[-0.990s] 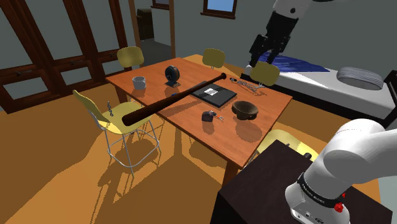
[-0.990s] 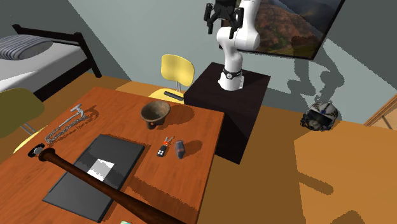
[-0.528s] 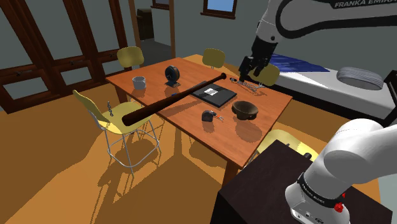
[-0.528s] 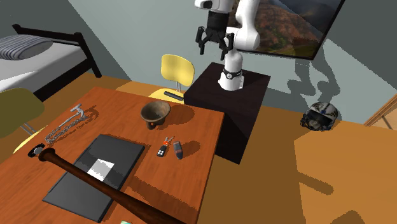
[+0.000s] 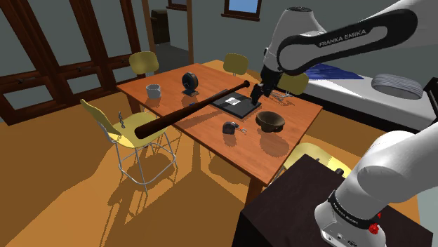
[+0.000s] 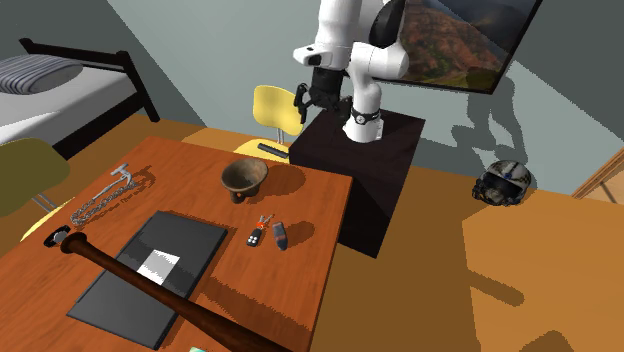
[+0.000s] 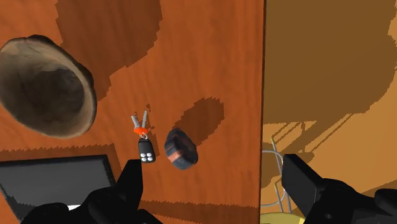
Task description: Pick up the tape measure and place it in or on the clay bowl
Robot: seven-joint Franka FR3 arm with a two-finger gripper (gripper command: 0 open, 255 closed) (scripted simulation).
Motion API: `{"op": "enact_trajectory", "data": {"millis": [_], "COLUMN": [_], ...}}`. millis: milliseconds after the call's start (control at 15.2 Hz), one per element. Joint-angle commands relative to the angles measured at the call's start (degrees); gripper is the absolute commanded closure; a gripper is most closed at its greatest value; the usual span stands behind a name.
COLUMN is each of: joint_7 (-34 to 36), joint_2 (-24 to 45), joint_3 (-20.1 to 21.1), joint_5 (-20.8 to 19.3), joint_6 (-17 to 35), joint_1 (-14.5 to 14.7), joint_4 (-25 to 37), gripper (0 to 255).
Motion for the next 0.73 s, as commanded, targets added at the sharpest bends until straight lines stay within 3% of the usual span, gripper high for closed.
{"op": "enact_trajectory", "data": {"millis": [0,660], "joint_7": [-1.5,-5.5], "joint_2": [3.2,25.7], "joint_3": [-0.4,-1.2], "joint_5": [-1.0,-7.9], "joint_6": [4.7,24.4], "joint_1": [-0.2,-1.6], "joint_4": [-1.1,2.7], "gripper": [0,0]}}
